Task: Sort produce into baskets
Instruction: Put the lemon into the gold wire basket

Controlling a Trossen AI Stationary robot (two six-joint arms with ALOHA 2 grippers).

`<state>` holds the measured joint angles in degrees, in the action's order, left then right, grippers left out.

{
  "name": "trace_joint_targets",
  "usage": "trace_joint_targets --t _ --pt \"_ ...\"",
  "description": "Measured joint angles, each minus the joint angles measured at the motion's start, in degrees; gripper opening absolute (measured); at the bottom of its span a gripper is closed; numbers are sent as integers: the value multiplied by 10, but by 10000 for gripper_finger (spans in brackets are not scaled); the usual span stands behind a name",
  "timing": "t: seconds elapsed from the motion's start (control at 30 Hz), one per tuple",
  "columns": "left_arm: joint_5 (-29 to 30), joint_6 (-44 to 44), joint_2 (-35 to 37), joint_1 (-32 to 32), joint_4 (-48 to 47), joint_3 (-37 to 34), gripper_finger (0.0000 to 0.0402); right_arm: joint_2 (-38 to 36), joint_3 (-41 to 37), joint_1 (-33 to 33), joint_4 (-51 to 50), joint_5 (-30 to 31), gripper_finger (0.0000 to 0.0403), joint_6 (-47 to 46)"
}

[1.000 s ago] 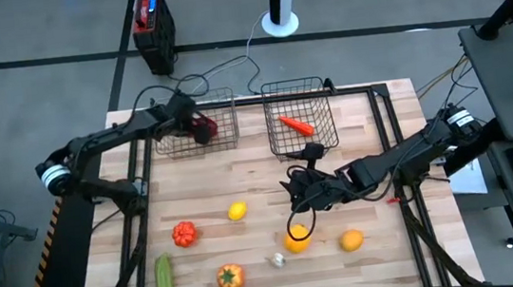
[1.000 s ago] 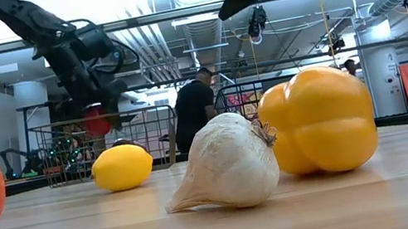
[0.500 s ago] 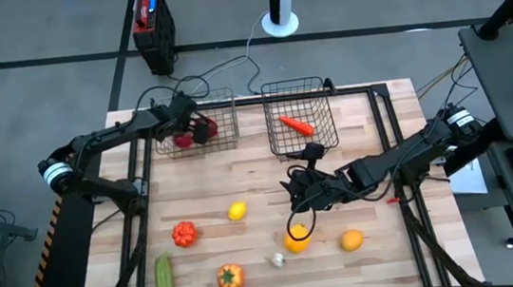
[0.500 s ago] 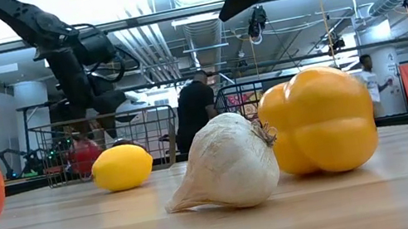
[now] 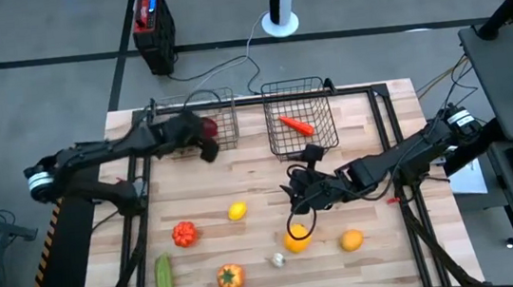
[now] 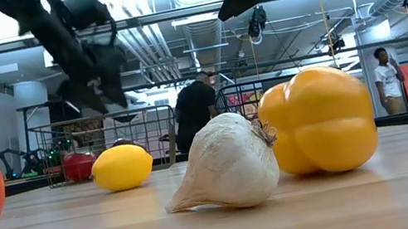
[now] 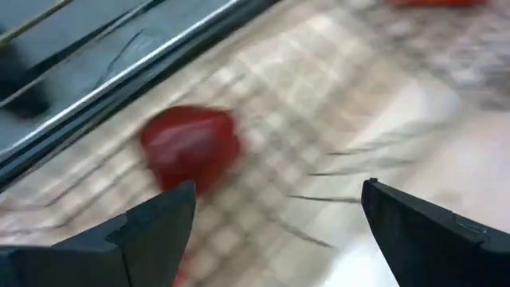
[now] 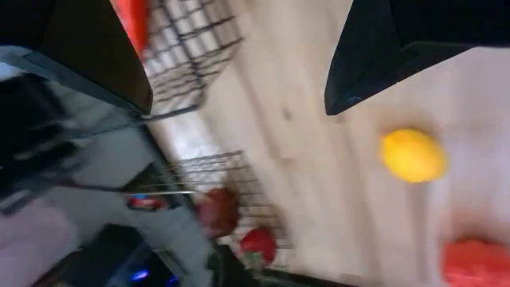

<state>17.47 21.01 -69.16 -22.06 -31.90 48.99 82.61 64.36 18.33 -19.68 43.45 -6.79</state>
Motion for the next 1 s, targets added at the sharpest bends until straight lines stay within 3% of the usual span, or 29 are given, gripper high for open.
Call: trace_joint_targets --t 0.17,0.4,0.53,0.7,1.0 --pt "1 17 52 150 26 0 341 0 1 1 1 -70 364 -22" --pt "5 39 48 370 93 -10 341 -1 1 2 1 -94 364 -39" --pt "76 91 19 460 107 -10 341 -1 1 2 1 -95 364 -47" --pt "85 141 -11 508 104 -9 341 -1 1 2 0 -101 364 -60" --pt "86 183 -86 518 103 -9 341 -1 -8 8 -25 -163 364 -94"
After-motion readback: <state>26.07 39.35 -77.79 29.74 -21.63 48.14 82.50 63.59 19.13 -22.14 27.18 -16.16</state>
